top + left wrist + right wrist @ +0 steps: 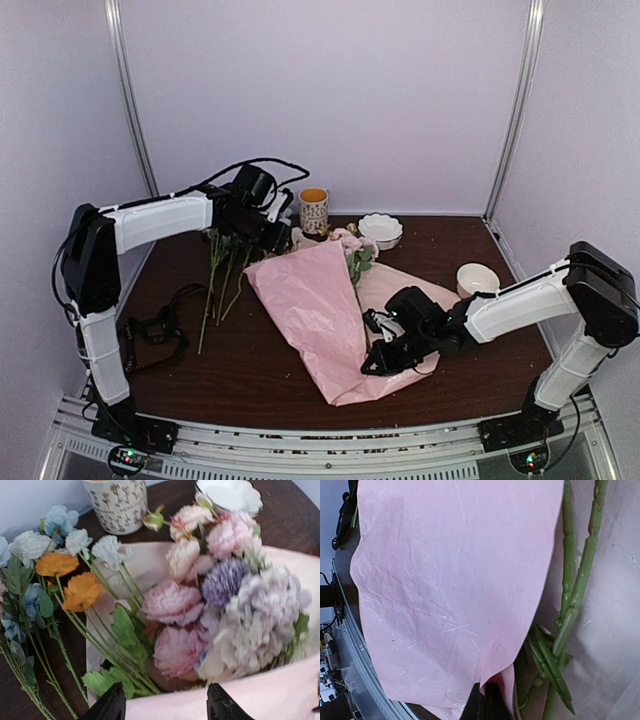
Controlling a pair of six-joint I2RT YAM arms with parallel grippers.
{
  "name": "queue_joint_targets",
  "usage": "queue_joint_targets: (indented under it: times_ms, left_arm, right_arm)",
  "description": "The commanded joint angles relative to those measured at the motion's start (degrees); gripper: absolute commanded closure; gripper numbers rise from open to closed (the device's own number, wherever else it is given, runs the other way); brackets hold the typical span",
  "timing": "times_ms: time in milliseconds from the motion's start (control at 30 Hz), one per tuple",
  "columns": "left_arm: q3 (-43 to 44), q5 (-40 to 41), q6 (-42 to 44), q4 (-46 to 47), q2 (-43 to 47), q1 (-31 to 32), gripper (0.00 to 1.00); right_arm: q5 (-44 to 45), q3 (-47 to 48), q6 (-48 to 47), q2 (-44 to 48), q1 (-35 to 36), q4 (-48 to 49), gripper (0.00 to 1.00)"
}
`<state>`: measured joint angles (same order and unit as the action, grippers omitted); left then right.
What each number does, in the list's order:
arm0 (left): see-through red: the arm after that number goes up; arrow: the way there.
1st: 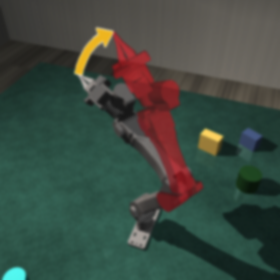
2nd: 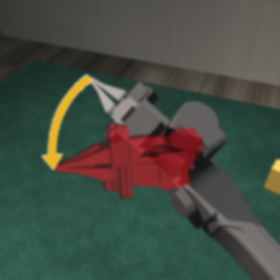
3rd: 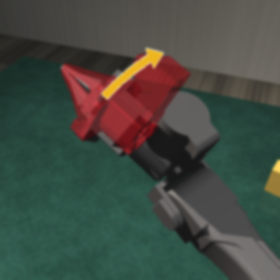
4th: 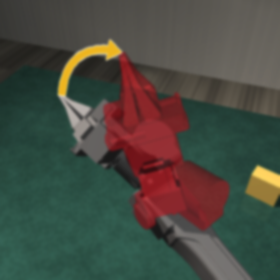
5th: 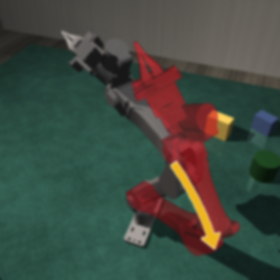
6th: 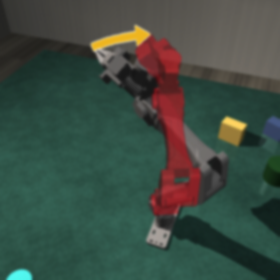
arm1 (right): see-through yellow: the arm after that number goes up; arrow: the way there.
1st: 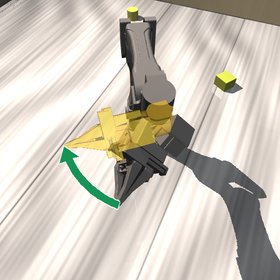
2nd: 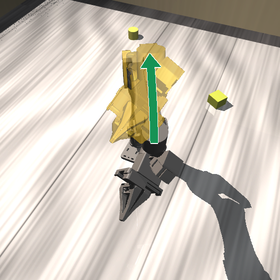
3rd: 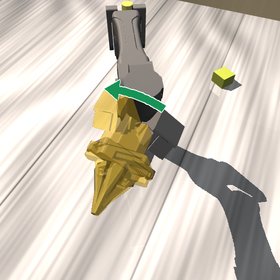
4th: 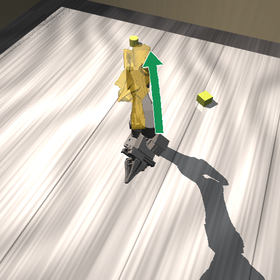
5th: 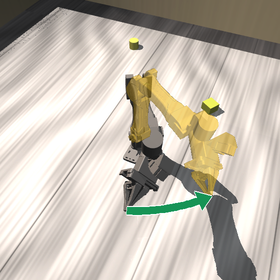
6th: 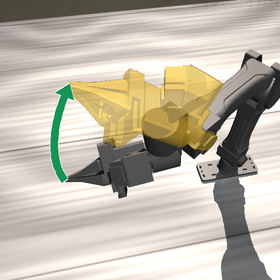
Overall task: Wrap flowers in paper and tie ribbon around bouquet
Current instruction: Fold the one-fourth-folded wrapping paper at the center of the board, then adjust the 2/3-folded wrapping paper at the center of the board.
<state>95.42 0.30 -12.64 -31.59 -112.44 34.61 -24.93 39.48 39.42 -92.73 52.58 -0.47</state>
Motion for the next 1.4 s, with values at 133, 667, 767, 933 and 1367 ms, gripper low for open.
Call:
queue_joint_targets:
  times_ms: [133, 667, 767, 933, 1367]
  left_arm:
    - [-11.0, -2.1, 13.2, 0.5, 4.3, -3.6, 0.37]
    - [-0.9, 13.6, 1.9, -7.5, -13.6, -8.1, 0.39]
    - [-0.1, 19.1, 1.3, -8.1, -13.9, -9.6, 0.39]
    - [1.8, 25.4, 1.1, -11.2, -10.7, -9.9, 0.4]
    - [-21.7, 16.8, 4.8, 0.7, 12.8, 17.3, 0.47]
  right_arm:
    - [2.6, 0.7, -1.1, 2.5, -0.4, -3.9, 1.0]
    - [3.2, 2.6, 0.3, 2.1, -0.7, -5.8, 1.0]
    - [3.1, 2.8, 0.4, 1.6, -0.7, -6.0, 1.0]
    - [3.2, 3.0, 0.4, 1.6, -0.8, -6.4, 1.0]
    - [3.0, 3.2, 0.8, 1.8, -1.1, -6.8, 1.0]
